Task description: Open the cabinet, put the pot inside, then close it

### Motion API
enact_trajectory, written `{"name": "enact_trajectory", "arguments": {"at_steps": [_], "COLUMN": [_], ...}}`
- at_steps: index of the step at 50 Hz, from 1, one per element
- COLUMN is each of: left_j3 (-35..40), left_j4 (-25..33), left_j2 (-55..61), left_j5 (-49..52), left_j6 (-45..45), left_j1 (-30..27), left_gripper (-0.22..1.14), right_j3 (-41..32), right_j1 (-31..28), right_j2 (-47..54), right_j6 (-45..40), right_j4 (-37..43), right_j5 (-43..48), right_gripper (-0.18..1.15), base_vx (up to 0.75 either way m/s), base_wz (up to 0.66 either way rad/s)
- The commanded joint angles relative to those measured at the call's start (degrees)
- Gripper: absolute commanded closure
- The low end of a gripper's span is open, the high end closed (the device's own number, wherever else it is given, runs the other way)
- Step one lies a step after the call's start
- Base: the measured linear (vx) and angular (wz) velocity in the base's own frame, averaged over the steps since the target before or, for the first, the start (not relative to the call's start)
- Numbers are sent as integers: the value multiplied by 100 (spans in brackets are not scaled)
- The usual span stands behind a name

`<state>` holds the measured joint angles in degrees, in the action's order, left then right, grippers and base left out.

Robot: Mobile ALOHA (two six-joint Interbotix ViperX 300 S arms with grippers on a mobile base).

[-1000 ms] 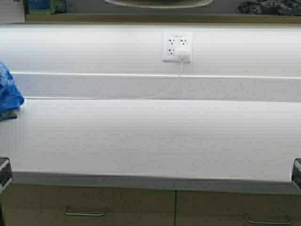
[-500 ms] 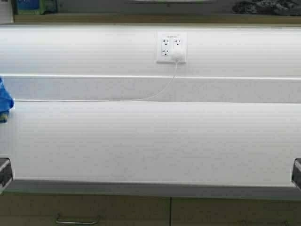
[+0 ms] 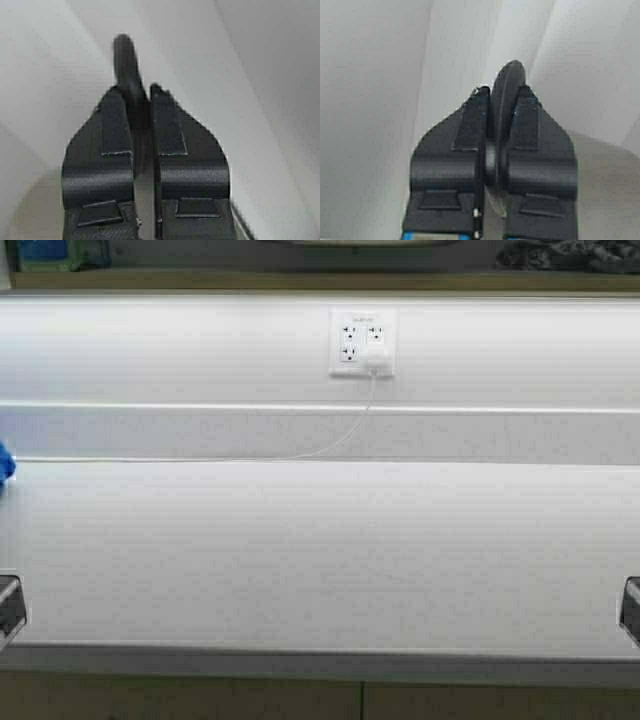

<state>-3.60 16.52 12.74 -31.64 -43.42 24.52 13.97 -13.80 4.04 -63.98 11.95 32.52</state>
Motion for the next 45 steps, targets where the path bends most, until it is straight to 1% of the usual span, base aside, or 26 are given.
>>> {"name": "enact_trajectory", "arguments": {"at_steps": [1,14,24,28,30,32,33,35,38,39,41,43,44,45], "left_j3": [387,448,457,466,448,431,413,360,255,211,123,44,18,-35], "left_j4": [-35,387,448,457,475,492,501,501,501,501,501,519,536,545], "left_j2": [-62,193,378,457,483,501,510,510,492,492,475,466,457,439], "left_j5": [97,114,123,105,79,70,62,9,-237,-404,-659,-888,-993,-1081], "left_j6": [79,105,114,70,35,-18,-53,-114,-211,-272,-360,-475,-527,-589], "left_j1": [606,519,475,422,404,396,387,387,378,378,378,360,352,343], "left_gripper": [89,89,89,87,84,78,73,61,37,23,5,-11,-16,-17], "right_j3": [-527,-483,-264,-149,-70,44,114,193,334,387,483,580,624,668], "right_j1": [-308,-255,-193,-158,-149,-141,-141,-114,-79,-70,-44,0,18,35], "right_j2": [-44,193,378,466,475,475,483,501,483,466,413,369,352,325], "right_j6": [-44,-53,-88,-132,-193,-264,-308,-352,-422,-439,-483,-510,-510,-527], "right_j4": [-193,-176,-132,18,62,70,62,53,53,53,62,62,62,62], "right_j5": [-132,-149,-79,70,176,316,466,650,932,993,1099,1160,1178,1213], "right_gripper": [90,90,90,87,81,72,61,46,19,11,-5,-12,-12,-11], "base_vx": [6,4,3,2,2,1,1,0,1,1,1,2,2,2], "base_wz": [1,2,1,1,2,1,1,0,1,0,1,2,2,1]}}
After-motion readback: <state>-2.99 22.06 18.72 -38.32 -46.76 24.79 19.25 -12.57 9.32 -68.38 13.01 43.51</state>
